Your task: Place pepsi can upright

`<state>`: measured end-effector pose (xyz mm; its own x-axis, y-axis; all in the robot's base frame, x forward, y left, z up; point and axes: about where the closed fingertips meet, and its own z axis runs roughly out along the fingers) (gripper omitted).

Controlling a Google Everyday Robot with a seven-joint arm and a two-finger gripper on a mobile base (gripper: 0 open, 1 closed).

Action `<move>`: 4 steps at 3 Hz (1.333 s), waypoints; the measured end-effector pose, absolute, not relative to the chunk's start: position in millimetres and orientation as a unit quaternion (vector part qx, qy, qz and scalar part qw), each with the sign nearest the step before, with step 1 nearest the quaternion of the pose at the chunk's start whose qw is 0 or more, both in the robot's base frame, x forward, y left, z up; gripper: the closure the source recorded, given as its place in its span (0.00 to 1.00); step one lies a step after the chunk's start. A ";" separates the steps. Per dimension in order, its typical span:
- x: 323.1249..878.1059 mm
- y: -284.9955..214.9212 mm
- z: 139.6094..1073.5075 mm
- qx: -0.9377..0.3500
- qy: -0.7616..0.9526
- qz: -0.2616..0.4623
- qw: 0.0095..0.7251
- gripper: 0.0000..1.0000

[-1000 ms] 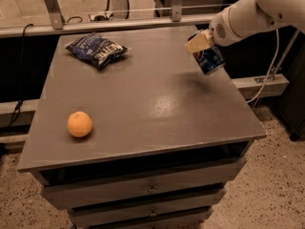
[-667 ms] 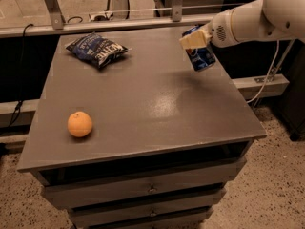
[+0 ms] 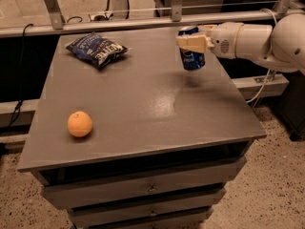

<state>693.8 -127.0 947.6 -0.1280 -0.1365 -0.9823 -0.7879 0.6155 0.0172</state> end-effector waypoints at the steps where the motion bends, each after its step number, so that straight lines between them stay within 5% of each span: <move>1: 687.5 -125.3 941.8 -0.348 0.640 0.324 0.603 1.00; 2: 681.3 -125.6 934.3 -0.355 0.605 0.351 0.620 1.00; 4: 669.8 -136.3 918.0 -0.363 0.573 0.393 0.621 0.62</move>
Offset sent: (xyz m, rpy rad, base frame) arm -0.0212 -0.0078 -0.0231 0.2251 -0.1992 0.1941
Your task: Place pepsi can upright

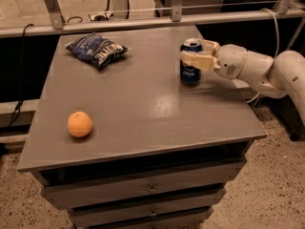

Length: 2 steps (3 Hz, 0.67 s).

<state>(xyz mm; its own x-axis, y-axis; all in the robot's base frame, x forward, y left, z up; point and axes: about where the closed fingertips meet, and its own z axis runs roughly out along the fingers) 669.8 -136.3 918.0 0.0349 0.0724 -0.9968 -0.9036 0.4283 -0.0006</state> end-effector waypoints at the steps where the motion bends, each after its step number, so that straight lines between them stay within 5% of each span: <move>1: 663.1 -139.1 911.3 -0.372 0.560 0.404 0.620 0.39; 2: 657.0 -141.4 907.0 -0.384 0.549 0.411 0.618 0.15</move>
Offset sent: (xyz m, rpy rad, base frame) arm -0.0201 -0.0155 -0.0174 0.0129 -0.0473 0.0897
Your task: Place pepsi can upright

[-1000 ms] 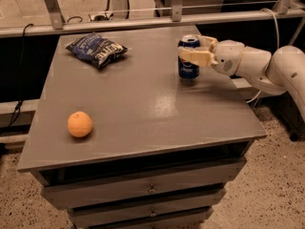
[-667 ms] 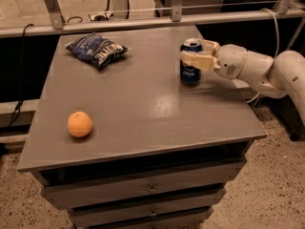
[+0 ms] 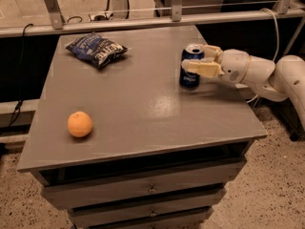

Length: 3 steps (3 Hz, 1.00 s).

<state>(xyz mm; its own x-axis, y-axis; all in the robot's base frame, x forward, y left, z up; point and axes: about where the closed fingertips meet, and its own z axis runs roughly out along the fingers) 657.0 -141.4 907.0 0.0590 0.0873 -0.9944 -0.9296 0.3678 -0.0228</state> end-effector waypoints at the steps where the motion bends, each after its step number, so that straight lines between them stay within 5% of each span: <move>1: 652.1 -145.1 905.9 -0.391 0.543 0.411 0.619 0.00; 3: 628.2 -191.6 945.8 -0.451 0.559 0.327 0.615 0.00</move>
Offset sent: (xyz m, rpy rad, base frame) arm -0.0217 -0.0382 0.0234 -0.1499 -0.1012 -0.0041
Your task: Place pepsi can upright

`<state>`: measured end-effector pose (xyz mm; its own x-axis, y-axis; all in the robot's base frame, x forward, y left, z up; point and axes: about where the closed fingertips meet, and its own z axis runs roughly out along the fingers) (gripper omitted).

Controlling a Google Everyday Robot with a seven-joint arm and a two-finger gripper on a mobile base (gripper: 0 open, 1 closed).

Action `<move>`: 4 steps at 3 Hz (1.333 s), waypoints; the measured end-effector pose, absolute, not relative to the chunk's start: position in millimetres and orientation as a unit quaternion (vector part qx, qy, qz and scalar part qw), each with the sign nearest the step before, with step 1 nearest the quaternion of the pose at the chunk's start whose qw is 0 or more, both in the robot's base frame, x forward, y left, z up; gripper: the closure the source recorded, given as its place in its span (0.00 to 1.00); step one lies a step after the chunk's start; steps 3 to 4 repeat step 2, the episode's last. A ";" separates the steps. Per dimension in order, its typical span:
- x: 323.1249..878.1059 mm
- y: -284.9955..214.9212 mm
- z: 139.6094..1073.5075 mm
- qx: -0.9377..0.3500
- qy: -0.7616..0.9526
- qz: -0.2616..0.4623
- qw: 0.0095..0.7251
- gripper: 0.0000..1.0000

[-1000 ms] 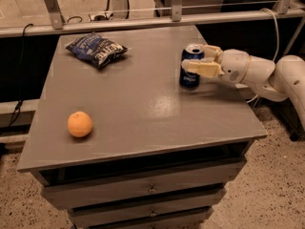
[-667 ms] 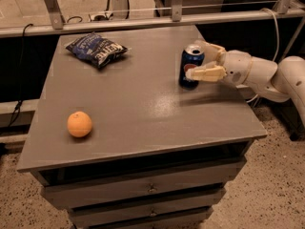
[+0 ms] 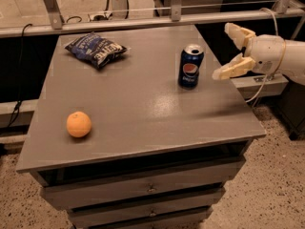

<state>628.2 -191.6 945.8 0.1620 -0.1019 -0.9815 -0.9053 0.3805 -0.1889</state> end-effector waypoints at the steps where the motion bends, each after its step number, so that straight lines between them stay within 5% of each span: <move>1: 603.8 -227.4 973.6 -0.472 0.596 0.250 0.600 0.00; 4: 604.0 -222.1 977.2 -0.475 0.593 0.249 0.600 0.00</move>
Offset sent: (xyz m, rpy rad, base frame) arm -0.0198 -0.0301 0.0232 -0.1238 -0.0181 -0.0789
